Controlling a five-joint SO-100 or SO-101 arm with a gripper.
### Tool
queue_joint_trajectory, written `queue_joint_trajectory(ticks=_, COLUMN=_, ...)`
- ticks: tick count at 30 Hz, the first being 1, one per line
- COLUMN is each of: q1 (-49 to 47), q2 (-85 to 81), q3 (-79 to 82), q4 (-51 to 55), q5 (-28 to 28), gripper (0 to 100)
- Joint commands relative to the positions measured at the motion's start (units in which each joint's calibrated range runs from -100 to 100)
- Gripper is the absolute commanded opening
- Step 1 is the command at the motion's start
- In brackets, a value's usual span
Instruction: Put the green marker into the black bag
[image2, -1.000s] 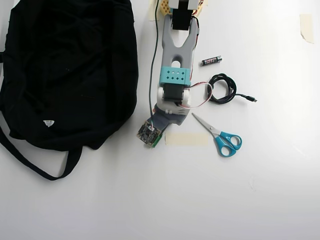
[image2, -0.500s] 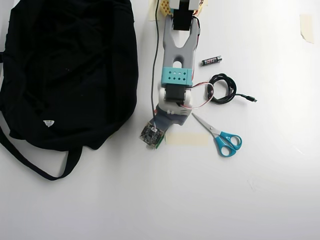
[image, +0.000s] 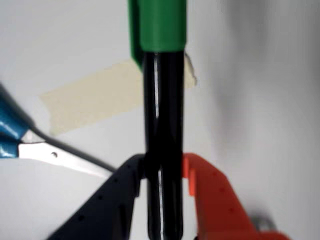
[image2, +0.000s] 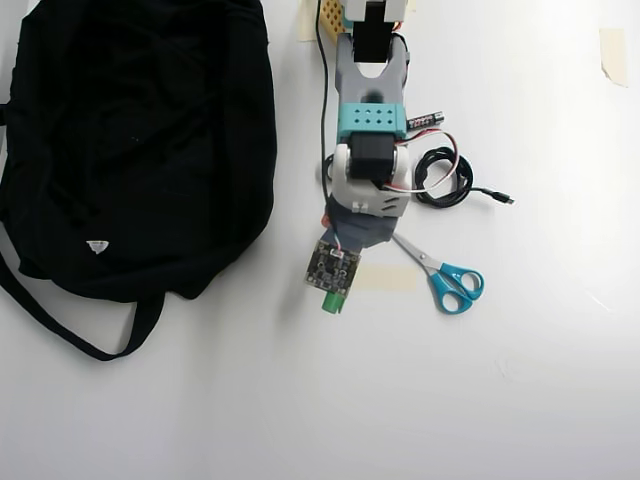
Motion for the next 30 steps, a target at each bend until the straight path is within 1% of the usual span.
queue_joint_trajectory(ticks=1, q1=-0.59, q2=-1.64, q3=-2.82, q4=0.84, q5=2.36, gripper=2)
queue_joint_trajectory(ticks=7, q1=-0.59, q2=-1.22, q3=-2.46, q4=3.26, q5=7.24, gripper=2)
queue_joint_trajectory(ticks=11, q1=-0.37, q2=-0.56, q3=-1.47, q4=5.24, q5=14.16, gripper=2)
queue_joint_trajectory(ticks=12, q1=-0.37, q2=-1.14, q3=-0.93, q4=5.24, q5=14.74, gripper=2)
queue_joint_trajectory(ticks=15, q1=-0.44, q2=-1.55, q3=-0.39, q4=5.24, q5=13.27, gripper=2)
queue_joint_trajectory(ticks=30, q1=-1.94, q2=-2.3, q3=-1.29, q4=5.06, q5=13.32, gripper=2)
